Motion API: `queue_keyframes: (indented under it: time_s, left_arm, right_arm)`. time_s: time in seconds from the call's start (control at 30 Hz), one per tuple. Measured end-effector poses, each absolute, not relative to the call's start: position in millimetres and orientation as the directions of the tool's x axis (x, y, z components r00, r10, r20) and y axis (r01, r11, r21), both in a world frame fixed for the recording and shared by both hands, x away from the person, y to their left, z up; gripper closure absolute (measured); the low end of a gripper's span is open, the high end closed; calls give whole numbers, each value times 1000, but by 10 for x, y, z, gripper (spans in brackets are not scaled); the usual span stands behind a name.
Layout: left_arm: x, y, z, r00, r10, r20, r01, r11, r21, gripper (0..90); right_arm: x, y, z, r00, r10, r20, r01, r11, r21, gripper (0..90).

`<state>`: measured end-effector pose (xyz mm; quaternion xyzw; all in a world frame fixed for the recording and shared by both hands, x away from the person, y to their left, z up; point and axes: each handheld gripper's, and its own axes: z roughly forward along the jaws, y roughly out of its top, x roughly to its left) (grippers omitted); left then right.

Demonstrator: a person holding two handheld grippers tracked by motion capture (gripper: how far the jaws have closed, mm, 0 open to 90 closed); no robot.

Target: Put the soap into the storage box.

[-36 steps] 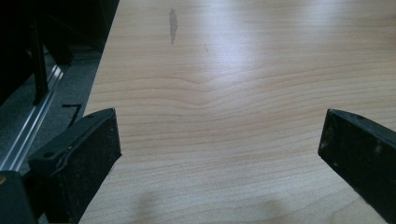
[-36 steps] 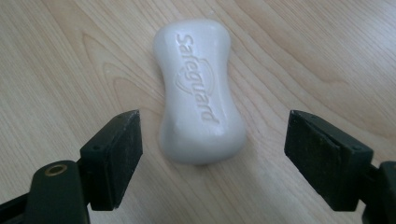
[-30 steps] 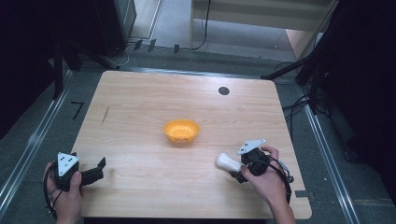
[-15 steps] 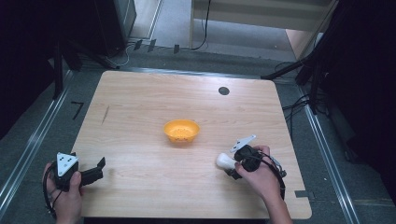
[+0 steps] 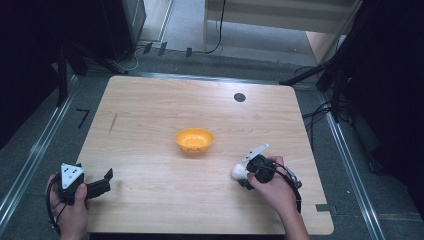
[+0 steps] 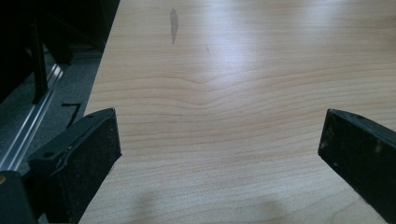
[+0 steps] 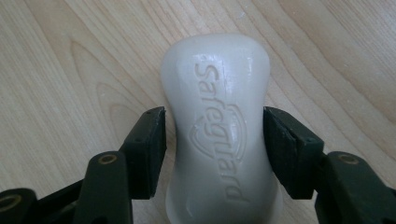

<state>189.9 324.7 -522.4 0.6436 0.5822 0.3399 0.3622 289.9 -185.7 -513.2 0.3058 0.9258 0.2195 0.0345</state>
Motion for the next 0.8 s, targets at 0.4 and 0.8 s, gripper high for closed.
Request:
queue_keyframes:
  time_s: [0.4,0.8]
  left_arm:
    - [1898,3245,-5225,90,996,16,505,-60,861,0]
    - [1902,3246,-5225,90,996,18,509,-62,859,0]
  right_arm:
    - [2854,-1872,-5160,-803,595,30,538,702,466,484]
    - [2861,-1877,-5160,-805,592,31,534,702,471,496]
